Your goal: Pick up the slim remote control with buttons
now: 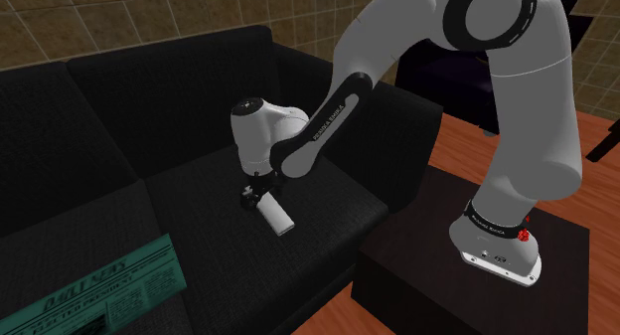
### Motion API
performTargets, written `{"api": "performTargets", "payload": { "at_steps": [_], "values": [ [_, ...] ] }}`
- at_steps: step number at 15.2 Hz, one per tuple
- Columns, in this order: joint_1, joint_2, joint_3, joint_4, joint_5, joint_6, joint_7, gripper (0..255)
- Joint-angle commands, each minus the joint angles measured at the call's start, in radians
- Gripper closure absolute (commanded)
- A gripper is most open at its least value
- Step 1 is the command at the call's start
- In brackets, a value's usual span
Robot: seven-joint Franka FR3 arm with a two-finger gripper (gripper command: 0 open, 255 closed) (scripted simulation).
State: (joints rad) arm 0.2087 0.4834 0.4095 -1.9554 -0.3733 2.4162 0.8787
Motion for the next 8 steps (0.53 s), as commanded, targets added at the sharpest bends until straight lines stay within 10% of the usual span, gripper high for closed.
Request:
{"api": "performTargets", "payload": {
  "at_steps": [1,2,8],
  "values": [
    [0.004,0.007,-0.003,0.0,-0.005,0.006,0.005,0],
    [0.004,0.008,-0.003,0.001,-0.006,0.006,0.006,255],
    [0.004,0.007,-0.003,0.0,-0.005,0.007,0.005,255]
  ]
}}
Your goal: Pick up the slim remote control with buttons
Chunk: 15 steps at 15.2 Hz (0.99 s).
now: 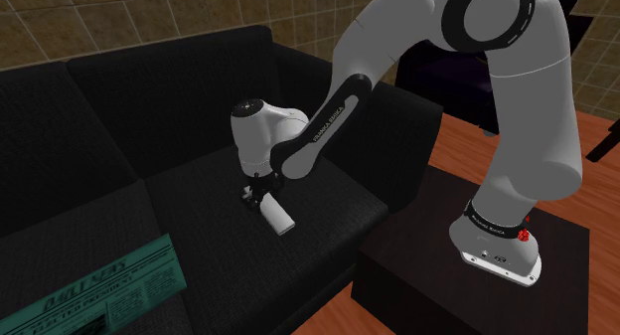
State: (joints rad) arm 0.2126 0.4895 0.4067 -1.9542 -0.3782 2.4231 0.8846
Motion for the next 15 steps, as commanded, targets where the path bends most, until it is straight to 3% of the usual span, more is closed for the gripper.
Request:
{"api": "performTargets", "payload": {
  "at_steps": [1,15],
  "values": [
    [0.0,0.001,0.0,-0.001,0.0,0.0,-0.001,255],
    [-0.032,-0.107,0.045,0.018,0.075,-0.117,-0.055,255]
  ]
}}
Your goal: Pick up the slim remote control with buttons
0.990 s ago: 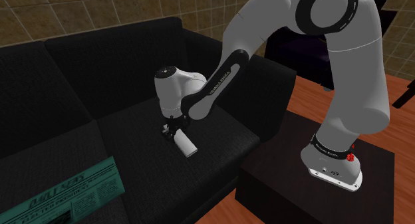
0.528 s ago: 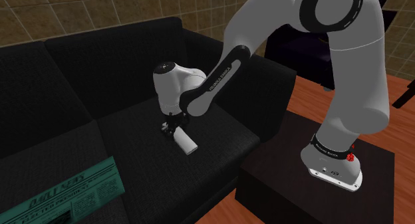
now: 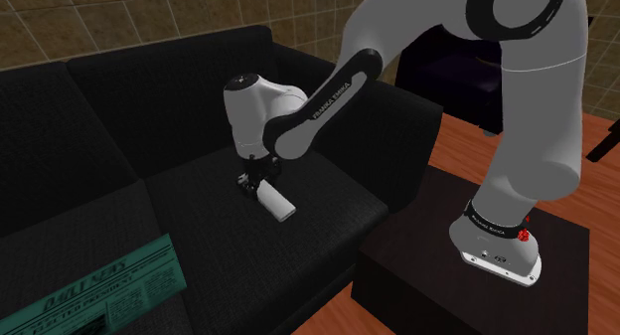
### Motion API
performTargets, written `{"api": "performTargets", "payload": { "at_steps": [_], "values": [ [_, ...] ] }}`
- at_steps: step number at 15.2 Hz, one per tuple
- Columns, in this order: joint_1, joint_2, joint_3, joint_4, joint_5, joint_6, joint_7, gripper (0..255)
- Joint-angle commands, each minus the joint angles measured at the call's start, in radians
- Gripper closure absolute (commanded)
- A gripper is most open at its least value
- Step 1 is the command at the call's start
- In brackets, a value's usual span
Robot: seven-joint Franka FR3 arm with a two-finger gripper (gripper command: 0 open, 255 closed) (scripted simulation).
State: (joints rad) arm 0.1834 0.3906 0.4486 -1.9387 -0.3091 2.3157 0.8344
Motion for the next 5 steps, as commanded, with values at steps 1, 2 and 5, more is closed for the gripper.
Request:
{"api": "performTargets", "payload": {
  "at_steps": [1,2,5],
  "values": [
    [-0.005,-0.016,0.006,0.005,0.012,-0.019,-0.009,255],
    [-0.007,-0.024,0.009,0.008,0.018,-0.03,-0.014,255],
    [-0.009,-0.034,0.012,0.012,0.024,-0.042,-0.019,255]
  ]
}}
